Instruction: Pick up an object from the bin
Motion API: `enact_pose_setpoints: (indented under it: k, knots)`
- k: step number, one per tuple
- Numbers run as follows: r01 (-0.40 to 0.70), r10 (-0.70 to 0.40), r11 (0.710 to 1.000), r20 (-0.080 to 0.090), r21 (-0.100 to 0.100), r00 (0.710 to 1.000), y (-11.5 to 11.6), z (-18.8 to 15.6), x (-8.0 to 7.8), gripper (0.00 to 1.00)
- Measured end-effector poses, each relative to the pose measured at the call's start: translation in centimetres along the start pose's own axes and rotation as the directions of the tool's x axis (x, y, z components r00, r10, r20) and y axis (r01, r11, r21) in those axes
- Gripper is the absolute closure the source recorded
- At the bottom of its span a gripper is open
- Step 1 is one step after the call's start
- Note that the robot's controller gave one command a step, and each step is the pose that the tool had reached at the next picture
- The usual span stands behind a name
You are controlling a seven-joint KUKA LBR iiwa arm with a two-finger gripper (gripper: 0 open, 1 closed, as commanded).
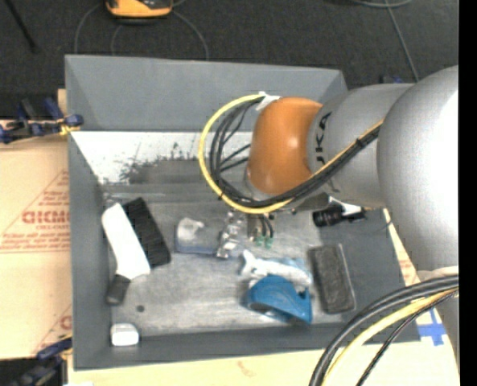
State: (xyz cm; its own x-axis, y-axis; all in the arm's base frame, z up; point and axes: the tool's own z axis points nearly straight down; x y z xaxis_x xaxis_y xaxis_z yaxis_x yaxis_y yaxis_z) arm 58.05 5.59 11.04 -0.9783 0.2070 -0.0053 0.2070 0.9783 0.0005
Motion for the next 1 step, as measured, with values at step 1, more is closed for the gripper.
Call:
enact_pose_setpoints:
  k: [1]
  knots:
    - [0.000, 0.000, 1.000, -0.008, 0.002, 1.000, -0.07, -1.06, 0.14, 1.00]
